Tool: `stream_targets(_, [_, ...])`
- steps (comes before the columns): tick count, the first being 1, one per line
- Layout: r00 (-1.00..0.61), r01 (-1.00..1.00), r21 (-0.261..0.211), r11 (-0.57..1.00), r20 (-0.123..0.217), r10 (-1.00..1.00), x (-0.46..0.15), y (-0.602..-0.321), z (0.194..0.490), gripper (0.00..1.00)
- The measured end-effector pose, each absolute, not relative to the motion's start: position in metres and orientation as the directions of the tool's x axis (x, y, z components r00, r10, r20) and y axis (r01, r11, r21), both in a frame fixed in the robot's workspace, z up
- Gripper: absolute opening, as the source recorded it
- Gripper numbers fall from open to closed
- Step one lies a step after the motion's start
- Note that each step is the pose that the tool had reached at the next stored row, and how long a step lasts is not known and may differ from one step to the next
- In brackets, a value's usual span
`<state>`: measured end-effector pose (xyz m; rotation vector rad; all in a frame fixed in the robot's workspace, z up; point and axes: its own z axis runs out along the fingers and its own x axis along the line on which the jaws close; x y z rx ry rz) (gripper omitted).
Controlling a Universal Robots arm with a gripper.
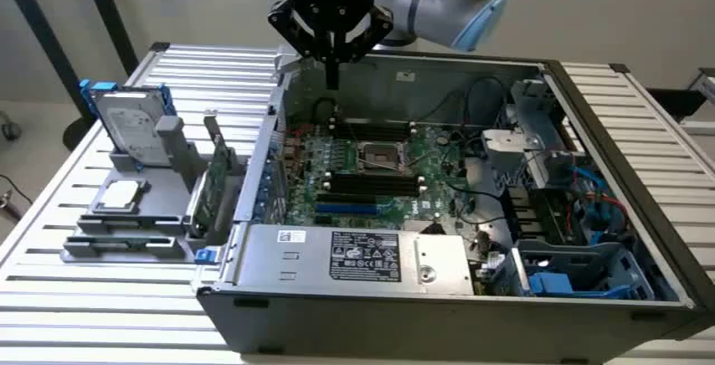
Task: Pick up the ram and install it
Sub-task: 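Reach for the ram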
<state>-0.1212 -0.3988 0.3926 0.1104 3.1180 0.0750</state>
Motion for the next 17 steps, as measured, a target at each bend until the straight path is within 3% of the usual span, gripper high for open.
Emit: stream_targets(17, [-0.997, 0.07, 0.049, 0.996, -0.019, 0.071, -0.1239, -0.4019, 0.3927, 0.11])
